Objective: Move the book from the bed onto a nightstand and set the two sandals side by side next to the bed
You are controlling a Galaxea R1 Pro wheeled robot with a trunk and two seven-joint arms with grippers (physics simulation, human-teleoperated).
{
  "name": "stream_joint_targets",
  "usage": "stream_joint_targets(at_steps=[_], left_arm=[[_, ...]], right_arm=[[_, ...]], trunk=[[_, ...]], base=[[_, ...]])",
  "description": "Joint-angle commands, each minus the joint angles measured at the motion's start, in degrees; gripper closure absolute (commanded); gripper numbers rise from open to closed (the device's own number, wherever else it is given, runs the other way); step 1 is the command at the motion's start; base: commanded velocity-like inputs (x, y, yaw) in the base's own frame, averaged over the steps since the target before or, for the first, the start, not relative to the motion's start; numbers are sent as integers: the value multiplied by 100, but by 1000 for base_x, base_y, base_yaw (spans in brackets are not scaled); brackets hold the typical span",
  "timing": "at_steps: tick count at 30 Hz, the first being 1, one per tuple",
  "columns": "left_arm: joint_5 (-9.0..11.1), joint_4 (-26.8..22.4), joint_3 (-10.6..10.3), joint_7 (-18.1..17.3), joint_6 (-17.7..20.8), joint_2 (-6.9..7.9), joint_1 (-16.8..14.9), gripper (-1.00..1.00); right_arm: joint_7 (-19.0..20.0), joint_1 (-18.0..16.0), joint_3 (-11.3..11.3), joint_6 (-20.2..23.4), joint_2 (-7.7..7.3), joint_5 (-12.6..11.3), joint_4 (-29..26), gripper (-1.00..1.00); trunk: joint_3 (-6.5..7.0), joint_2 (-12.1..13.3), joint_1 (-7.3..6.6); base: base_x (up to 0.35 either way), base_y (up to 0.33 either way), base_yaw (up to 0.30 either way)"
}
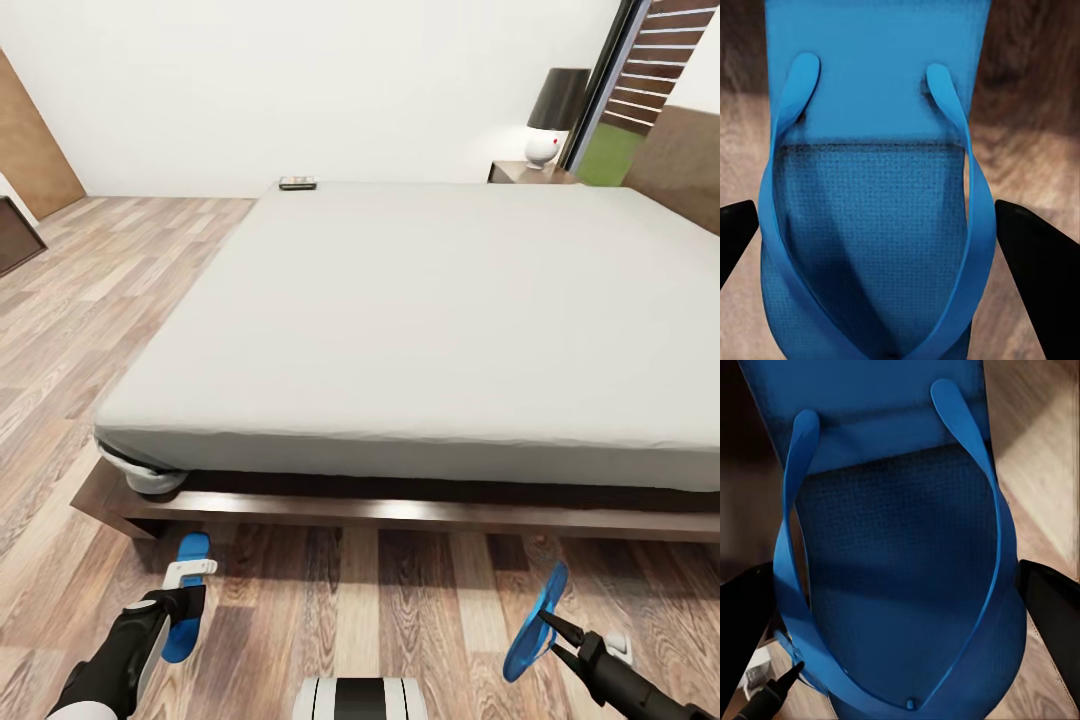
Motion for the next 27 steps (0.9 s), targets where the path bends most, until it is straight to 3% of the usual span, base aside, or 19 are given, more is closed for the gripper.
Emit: stream_joint_targets(at_steps=[1, 12, 15, 20, 27], left_arm=[[-61, -11, 28, -53, 25, -6, -2, 100], [-69, -3, 12, -41, 35, -7, -2, 100], [-69, -3, -32, -39, 37, -7, -2, 100], [-70, 4, -291, -37, 44, -7, -2, 100], [-70, 2, -331, -38, 45, -7, -2, 100]], right_arm=[[11, -4, -13, 1, 0, -22, 27, 100], [16, -4, -25, -53, -7, -43, 60, 100], [16, -4, -25, -54, -9, -46, 57, 100], [16, -4, -20, -54, -3, -47, 25, 100], [25, -5, -25, -44, -16, -67, -21, 100]], trunk=[[-4, -2, -1], [-4, -2, -1], [-70, -6, 7], [-181, -12, 20], [-336, -22, 38]], base=[[0, 0, 0], [0, 0, 0], [0, 0, 0], [0, 0, 0], [0, 0, 0]])
